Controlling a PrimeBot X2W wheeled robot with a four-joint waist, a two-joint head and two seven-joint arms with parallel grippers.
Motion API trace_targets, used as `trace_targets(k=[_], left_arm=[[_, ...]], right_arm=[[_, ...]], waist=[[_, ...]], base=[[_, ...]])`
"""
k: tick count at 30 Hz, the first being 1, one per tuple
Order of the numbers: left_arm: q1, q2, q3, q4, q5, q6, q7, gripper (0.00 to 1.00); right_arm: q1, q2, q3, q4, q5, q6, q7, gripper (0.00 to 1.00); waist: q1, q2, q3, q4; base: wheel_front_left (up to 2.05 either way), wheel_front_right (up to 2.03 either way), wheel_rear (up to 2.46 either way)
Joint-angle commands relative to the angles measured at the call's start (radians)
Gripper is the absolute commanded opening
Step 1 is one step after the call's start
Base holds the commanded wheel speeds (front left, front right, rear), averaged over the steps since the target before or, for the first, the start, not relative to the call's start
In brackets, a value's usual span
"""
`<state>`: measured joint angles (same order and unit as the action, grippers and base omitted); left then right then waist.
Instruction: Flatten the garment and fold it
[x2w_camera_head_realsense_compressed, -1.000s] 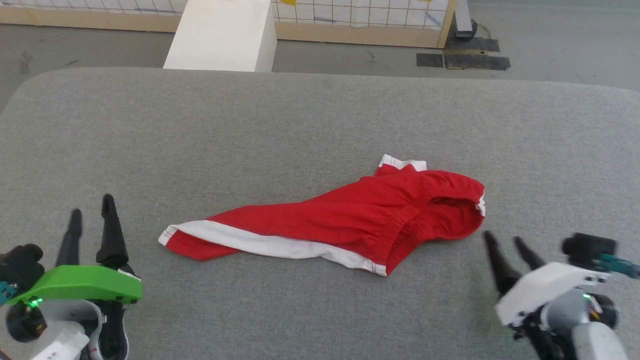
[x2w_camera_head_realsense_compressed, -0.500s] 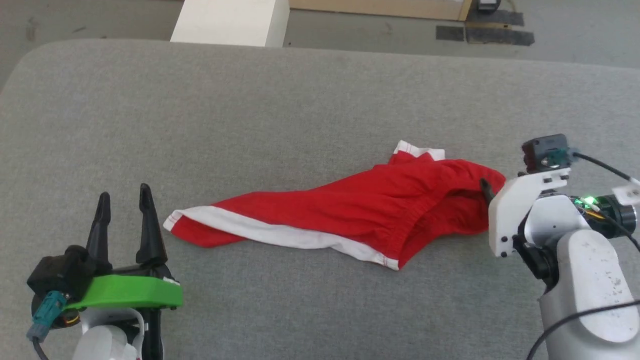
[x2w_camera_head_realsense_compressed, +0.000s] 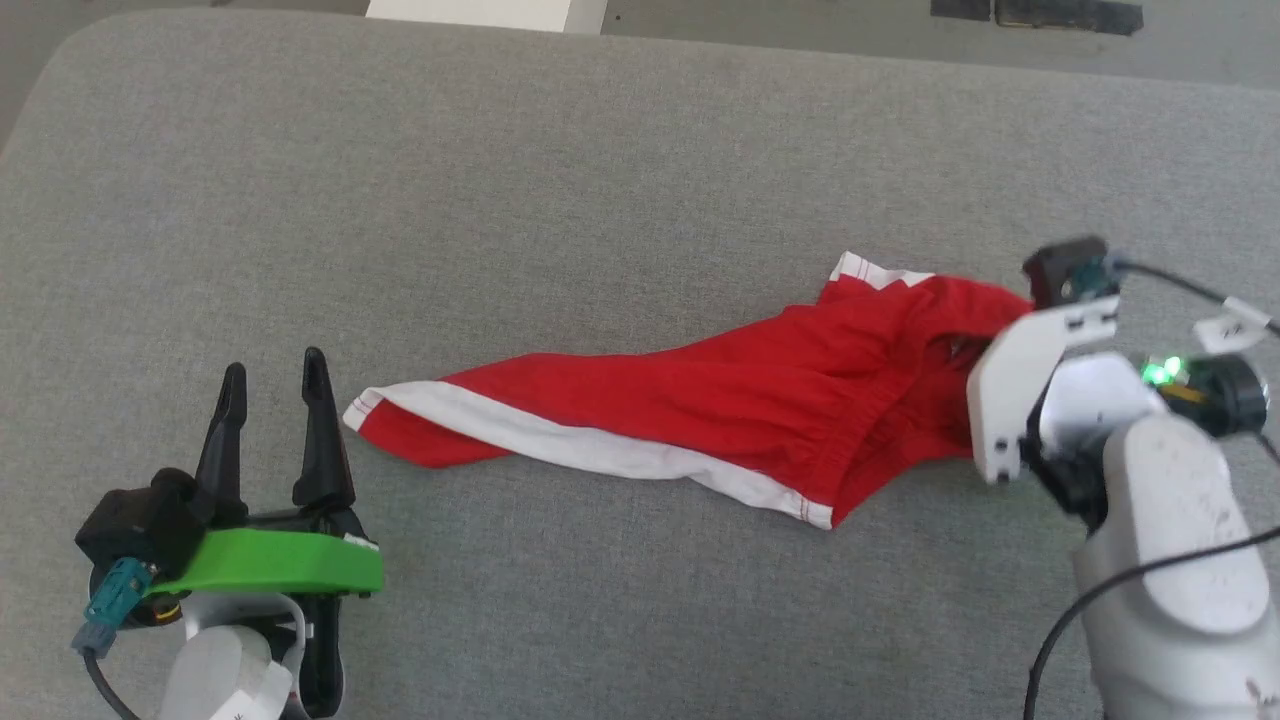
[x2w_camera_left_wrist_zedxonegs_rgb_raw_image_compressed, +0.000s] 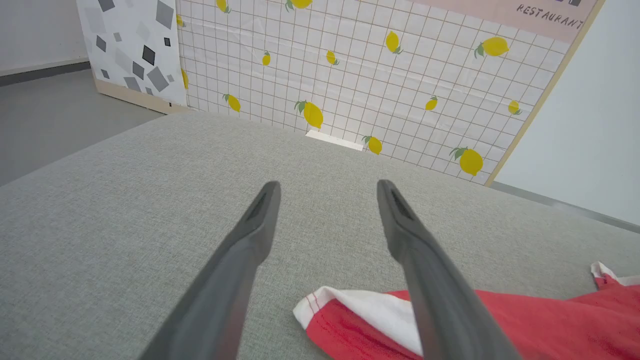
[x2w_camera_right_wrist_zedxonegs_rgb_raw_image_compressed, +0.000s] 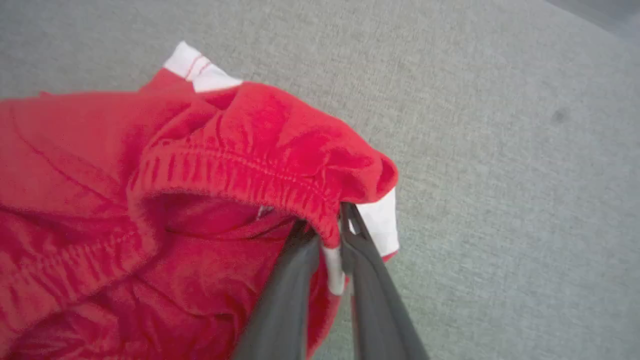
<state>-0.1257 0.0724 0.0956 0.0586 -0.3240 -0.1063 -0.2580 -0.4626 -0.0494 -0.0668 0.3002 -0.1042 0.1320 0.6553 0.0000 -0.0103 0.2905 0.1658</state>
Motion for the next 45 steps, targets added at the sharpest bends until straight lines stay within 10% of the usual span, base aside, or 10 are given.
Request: trace_targets(k=[1, 15, 16, 17, 32, 45], left_arm=[[-0.019, -0.006, 0.007, 0.002, 0.018, -0.01, -0.004, 1.0], [-0.064, -0.019, 0.004, 0.007, 0.028, -0.024, -0.004, 1.0], [-0.064, -0.019, 0.004, 0.009, 0.029, -0.024, -0.004, 1.0], [-0.064, -0.019, 0.003, 0.011, 0.029, -0.024, -0.004, 1.0], [-0.01, -0.019, -0.013, 0.04, 0.052, -0.024, -0.004, 1.0], [0.027, -0.019, -0.025, 0.056, 0.045, -0.024, -0.004, 1.0]], right_arm=[[-0.058, -0.001, -0.002, 0.011, -0.005, -0.001, -0.026, 0.0], [-0.503, -0.005, -0.014, 0.225, -0.135, -0.001, -0.246, 0.0], [-0.509, -0.005, -0.026, 0.257, -0.153, -0.001, -0.229, 0.19], [-0.512, -0.005, -0.033, 0.281, -0.162, -0.001, -0.212, 1.0], [-0.312, -0.001, -0.124, 0.158, 0.093, -0.001, -0.398, 1.0], [0.177, -0.001, -0.129, -0.032, 0.256, -0.001, -0.288, 1.0]], waist=[[0.0, 0.0103, 0.013, 0.007], [0.0, 0.0103, 0.061, 0.055], [0.0, 0.0103, 0.059, 0.056], [0.0, 0.0103, 0.056, 0.057], [0.0, 0.0103, -0.069, -0.011], [0.0, 0.0103, -0.122, -0.036]], base=[[0.0, 0.0, 0.0], [0.0, 0.0, 0.0], [0.0, 0.0, 0.0], [0.0, 0.0, 0.0], [0.0, 0.0, 0.0], [0.0, 0.0, 0.0]])
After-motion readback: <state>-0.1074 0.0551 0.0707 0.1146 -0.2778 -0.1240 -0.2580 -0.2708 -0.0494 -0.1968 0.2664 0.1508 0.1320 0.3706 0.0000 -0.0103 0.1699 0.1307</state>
